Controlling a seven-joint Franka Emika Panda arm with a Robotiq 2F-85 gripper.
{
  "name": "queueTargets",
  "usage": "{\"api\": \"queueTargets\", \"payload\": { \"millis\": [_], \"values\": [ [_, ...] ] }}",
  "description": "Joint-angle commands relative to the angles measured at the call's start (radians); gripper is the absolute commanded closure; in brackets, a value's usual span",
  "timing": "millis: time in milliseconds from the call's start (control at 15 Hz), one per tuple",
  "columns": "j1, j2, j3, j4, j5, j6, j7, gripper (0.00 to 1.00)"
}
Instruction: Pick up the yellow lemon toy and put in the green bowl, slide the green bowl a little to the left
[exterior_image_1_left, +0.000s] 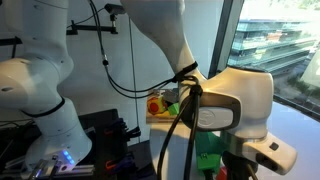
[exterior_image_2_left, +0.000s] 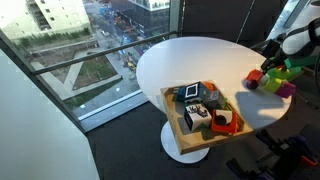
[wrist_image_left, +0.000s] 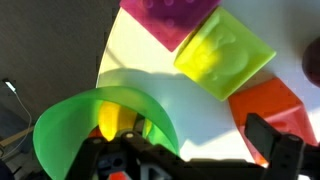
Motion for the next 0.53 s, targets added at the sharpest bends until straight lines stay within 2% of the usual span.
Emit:
{"api": "queueTargets", "payload": {
  "millis": [0, 467],
  "values": [
    [-0.025, -0.015, 0.036, -0.014, 0.047, 0.007, -0.051, 0.00],
    [-0.024, -0.024, 0.060, -0.018, 0.076, 0.004, -0.073, 0.00]
  ]
}}
